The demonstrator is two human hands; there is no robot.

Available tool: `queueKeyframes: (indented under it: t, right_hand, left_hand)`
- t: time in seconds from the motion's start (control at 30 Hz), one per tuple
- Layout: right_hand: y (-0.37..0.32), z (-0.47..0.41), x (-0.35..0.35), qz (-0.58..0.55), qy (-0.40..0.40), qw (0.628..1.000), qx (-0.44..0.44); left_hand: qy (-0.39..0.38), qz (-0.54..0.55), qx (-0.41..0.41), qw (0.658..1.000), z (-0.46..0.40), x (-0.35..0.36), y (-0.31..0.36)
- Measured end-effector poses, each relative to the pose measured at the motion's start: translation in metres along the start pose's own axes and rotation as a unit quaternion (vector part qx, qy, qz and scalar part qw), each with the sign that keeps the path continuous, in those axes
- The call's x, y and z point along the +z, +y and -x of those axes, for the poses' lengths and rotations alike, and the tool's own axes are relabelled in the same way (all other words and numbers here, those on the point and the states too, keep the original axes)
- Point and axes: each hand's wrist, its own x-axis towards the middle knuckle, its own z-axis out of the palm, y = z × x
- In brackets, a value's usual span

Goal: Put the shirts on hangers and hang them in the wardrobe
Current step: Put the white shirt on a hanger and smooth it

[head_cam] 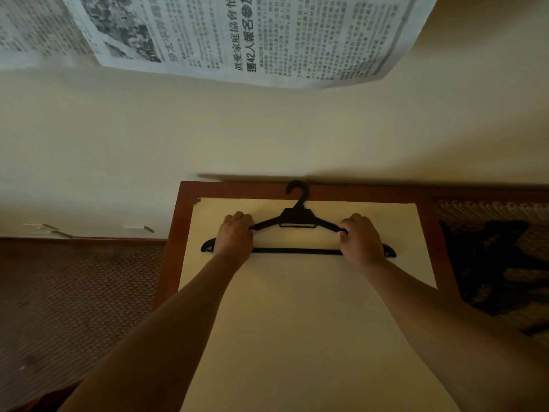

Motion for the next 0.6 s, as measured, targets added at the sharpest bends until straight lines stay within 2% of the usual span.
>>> queueKeyframes:
  t: [0.33, 0.6]
  right_hand:
    - [-0.002, -0.015, -0.003, 0.004, -0.009, 1.000, 0.000]
    - [-0.011, -0.015, -0.013, 0.072, -0.067, 0.995, 0.023]
  left_hand:
    - [-0.002, 0.010, -0.010, 1.000, -0.013, -0.004, 0.003]
    - [-0.047, 0.008, -0.031, 0.998, -0.008, -0.016, 0.012]
